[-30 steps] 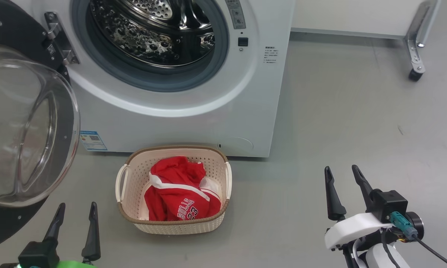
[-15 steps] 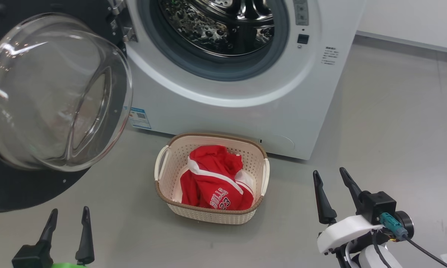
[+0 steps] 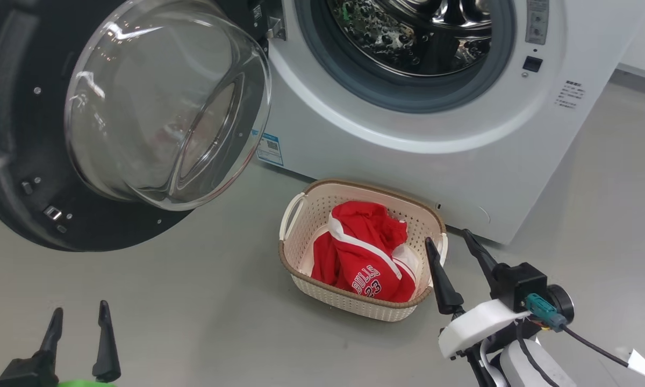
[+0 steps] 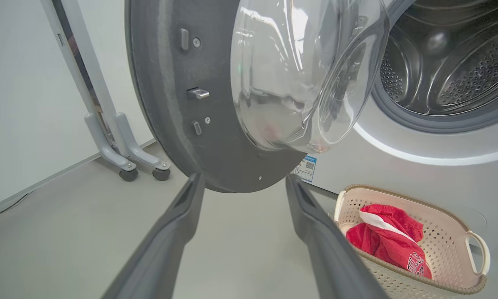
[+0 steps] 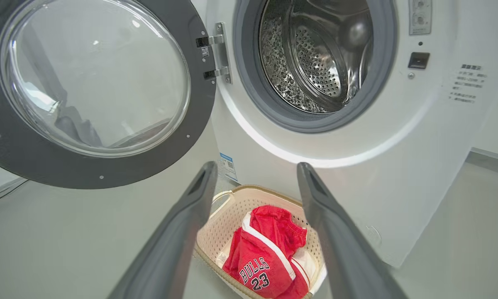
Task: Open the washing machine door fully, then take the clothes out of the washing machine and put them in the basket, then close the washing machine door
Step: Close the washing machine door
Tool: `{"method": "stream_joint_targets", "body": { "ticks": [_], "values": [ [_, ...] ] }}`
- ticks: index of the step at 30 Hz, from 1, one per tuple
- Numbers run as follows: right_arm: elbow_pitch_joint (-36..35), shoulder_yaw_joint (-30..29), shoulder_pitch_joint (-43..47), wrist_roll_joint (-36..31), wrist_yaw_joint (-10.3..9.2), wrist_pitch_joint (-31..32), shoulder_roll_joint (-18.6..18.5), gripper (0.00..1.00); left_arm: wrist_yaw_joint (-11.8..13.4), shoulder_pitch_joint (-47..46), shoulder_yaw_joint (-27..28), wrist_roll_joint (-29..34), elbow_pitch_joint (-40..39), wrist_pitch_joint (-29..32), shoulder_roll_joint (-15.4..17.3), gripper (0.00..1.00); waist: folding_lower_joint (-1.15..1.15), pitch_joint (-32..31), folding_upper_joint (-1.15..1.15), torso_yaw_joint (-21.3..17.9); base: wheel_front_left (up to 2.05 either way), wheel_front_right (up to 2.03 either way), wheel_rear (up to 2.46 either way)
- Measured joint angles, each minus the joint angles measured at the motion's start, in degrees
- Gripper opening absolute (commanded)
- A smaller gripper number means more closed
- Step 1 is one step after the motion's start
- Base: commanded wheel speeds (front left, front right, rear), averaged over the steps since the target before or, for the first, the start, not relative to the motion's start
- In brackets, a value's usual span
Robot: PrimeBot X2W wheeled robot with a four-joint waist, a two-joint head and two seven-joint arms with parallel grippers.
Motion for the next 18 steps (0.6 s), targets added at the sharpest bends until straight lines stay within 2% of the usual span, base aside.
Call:
{"method": "stream_joint_targets", "body": {
  "ticks": [9, 18],
  "values": [
    [1.7, 2.3, -2.6, 0.0, 0.91, 0.0, -0.2, 1.00, 1.0, 0.0, 1.9, -2.0, -0.3, 0.0, -0.1, 1.00, 0.00, 1.4, 0.00, 1.9, 0.00, 0.00, 0.00],
    [2.8, 3.4, -3.7, 0.2, 0.90, 0.0, -0.2, 1.00, 1.0, 0.0, 2.2, -3.1, -0.4, 0.0, -0.2, 1.00, 0.00, 1.6, 0.00, 2.2, 0.00, 0.00, 0.00]
  ]
}}
